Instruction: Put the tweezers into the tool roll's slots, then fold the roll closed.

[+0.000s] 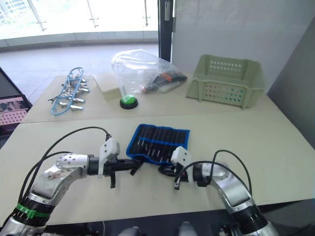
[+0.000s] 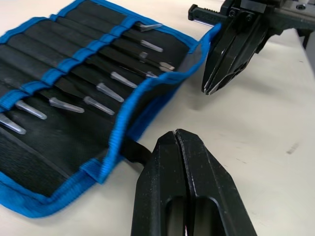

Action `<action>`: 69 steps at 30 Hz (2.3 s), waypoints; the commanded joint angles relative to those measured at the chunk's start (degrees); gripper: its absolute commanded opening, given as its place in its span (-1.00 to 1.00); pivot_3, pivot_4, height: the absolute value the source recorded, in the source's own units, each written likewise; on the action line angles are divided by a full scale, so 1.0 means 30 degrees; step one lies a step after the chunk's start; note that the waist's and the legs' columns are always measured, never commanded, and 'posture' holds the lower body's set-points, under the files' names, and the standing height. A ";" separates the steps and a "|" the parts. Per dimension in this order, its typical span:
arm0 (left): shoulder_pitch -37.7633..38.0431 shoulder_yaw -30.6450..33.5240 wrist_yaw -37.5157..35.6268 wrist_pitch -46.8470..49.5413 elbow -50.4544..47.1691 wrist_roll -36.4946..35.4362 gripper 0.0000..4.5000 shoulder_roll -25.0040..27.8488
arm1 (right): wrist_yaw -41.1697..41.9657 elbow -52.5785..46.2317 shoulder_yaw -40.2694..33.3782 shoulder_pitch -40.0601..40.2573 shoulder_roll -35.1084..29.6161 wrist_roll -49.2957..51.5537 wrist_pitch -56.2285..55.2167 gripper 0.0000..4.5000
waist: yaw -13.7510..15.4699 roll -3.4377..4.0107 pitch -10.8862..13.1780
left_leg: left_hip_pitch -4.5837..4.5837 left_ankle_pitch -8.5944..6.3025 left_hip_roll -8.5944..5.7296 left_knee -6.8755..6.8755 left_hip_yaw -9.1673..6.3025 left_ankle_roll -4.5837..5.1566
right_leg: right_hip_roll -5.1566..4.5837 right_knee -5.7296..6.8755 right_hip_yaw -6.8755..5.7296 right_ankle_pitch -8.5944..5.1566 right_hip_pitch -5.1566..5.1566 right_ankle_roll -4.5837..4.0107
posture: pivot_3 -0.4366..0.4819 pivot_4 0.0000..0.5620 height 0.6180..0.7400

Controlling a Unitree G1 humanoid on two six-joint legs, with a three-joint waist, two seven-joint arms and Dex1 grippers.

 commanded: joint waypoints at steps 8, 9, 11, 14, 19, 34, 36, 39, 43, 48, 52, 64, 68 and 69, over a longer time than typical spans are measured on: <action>-0.2020 -0.0570 0.1284 -0.2351 0.3584 0.1994 -0.99 -0.2299 | -0.2398 0.2311 -0.1151 -0.1004 0.1304 -0.1241 -0.1418 -1.00 | 0.0004 0.0000 -0.0001 | -0.0002 0.0000 -0.0005 0.0003 -0.0003 -0.0001 | -0.0002 0.0006 -0.0001 0.0000 0.0002 0.0000 | -0.05 -0.47 1.00; -0.2088 -0.0594 0.1371 -0.2498 0.3888 0.2152 -0.99 -0.2426 | -0.2495 0.2495 -0.1081 -0.0988 0.1311 -0.1462 -0.1516 -1.00 | -0.0005 0.0001 -0.0001 | -0.0001 0.0001 -0.0005 0.0002 -0.0002 -0.0001 | -0.0001 0.0006 0.0000 0.0000 -0.0001 0.0000 | -0.05 -0.47 1.00; -0.2191 -0.0582 0.1548 -0.2624 0.4402 0.2378 -0.99 -0.2650 | -0.2741 0.2822 -0.0938 -0.0926 0.1292 -0.1867 -0.1622 -1.00 | -0.0011 0.0001 -0.0002 | 0.0001 0.0001 -0.0004 0.0000 -0.0002 -0.0001 | 0.0001 0.0011 0.0000 0.0000 -0.0001 0.0000 | -0.05 -0.47 1.00; -0.2182 -0.0826 0.1627 -0.2811 0.5289 0.2974 -0.99 -0.2758 | -0.3461 0.3569 -0.0828 -0.0866 0.1226 -0.2771 -0.2052 -1.00 | -0.0013 0.0001 -0.0003 | 0.0008 0.0002 -0.0003 0.0002 -0.0003 -0.0003 | 0.0003 0.0013 0.0000 0.0001 0.0005 -0.0001 | -0.05 -0.47 1.00; -0.1974 -0.0796 0.1782 -0.2695 0.5809 0.3382 -0.99 -0.2790 | -0.4072 0.4379 -0.1055 -0.0974 0.1117 -0.3410 -0.2709 -1.00 | 0.0012 0.0002 -0.0008 | 0.0082 0.0002 -0.0003 0.0007 -0.0003 -0.0003 | 0.0000 0.0007 -0.0002 0.0001 0.0089 0.0000 | -0.05 -0.47 1.00; -0.1527 -0.0418 0.2150 -0.1910 0.5892 0.3176 -0.99 -0.3355 | -0.2126 0.2110 -0.1217 -0.0712 0.2885 -0.0909 -0.5907 -1.00 | -0.0032 0.0007 -0.0009 | 0.0251 -0.0007 0.0023 -0.0037 -0.0012 0.0011 | 0.0019 -0.0018 -0.0007 -0.0002 0.0252 0.0003 | -0.05 -0.47 1.00; -0.1646 -0.0392 0.2171 -0.1933 0.5991 0.3184 -0.99 -0.3413 | -0.2410 0.2643 -0.0744 -0.0493 0.3089 -0.1479 -0.5608 -1.00 | 0.0006 0.0007 -0.0009 | 0.0252 -0.0008 0.0013 -0.0034 -0.0012 0.0013 | 0.0012 -0.0020 -0.0008 -0.0002 0.0264 0.0003 | -0.05 -0.47 1.00; -0.1717 -0.0415 0.2171 -0.1973 0.6050 0.3235 -0.99 -0.3428 | -0.3003 0.3887 -0.0310 -0.0445 0.3310 -0.2512 -0.5786 -1.00 | 0.0001 0.0008 -0.0009 | 0.0253 -0.0008 0.0011 -0.0036 -0.0012 0.0013 | 0.0013 -0.0020 -0.0009 -0.0002 0.0256 0.0002 | -0.05 -0.47 1.00; -0.1722 -0.0524 0.2289 -0.1925 0.6235 0.3362 -0.99 -0.3507 | -0.4591 0.5896 -0.0596 -0.0721 0.3507 -0.3766 -0.6036 -1.00 | -0.0025 0.0008 -0.0011 | 0.0265 -0.0007 0.0011 -0.0040 -0.0008 0.0012 | 0.0014 -0.0022 -0.0005 -0.0002 0.0258 0.0002 | -0.05 -0.47 1.00; -0.1632 -0.0670 0.2592 -0.1608 0.6698 0.3717 -0.99 -0.3416 | -0.5487 0.6583 -0.1234 -0.0294 0.2870 -0.4192 -0.6469 -1.00 | 0.0024 0.0011 -0.0015 | 0.0335 -0.0007 0.0013 -0.0041 -0.0010 0.0011 | 0.0012 -0.0027 -0.0006 -0.0002 0.0334 0.0003 | -0.05 -0.47 1.00; -0.1521 -0.1078 0.2934 -0.1797 0.7411 0.4531 -0.99 -0.3076 | -0.5816 0.6822 -0.1926 0.0320 0.2363 -0.4071 -0.7000 -1.00 | 0.0061 0.0016 -0.0066 | 0.0360 -0.0008 0.0009 -0.0041 -0.0008 0.0012 | 0.0010 -0.0031 -0.0006 -0.0003 0.0365 0.0005 | -0.05 -0.47 1.00; -0.1508 0.1387 0.2560 -0.2643 0.4058 0.1092 -0.99 -0.4369 | -0.6031 0.6777 -0.2104 0.0866 0.2761 -0.3996 -0.7470 -1.00 | -0.0041 -0.0008 -0.0290 | 0.0377 -0.0009 0.0025 -0.0114 -0.0006 0.0014 | 0.0018 -0.0052 0.0002 -0.0010 0.0351 -0.0006 | -0.05 -0.47 1.00; -0.1407 0.1180 0.1772 -0.2211 0.2581 0.0074 -0.99 -0.4637 | -0.6039 0.6987 -0.1945 0.0799 0.2936 -0.4185 -0.7370 -1.00 | -0.0056 -0.0016 -0.0288 | 0.0360 -0.0008 0.0032 -0.0136 -0.0005 0.0011 | 0.0016 -0.0066 0.0005 -0.0009 0.0330 -0.0009 | -0.05 -0.47 1.00; -0.1384 0.1027 0.1699 -0.2135 0.2358 -0.0050 -0.99 -0.4734 | -0.6054 0.7004 -0.1936 0.0805 0.2959 -0.4216 -0.7367 -1.00 | -0.0058 -0.0016 -0.0289 | 0.0366 -0.0007 0.0033 -0.0152 -0.0004 0.0010 | 0.0017 -0.0079 0.0006 -0.0009 0.0333 -0.0009 | -0.05 -0.47 1.00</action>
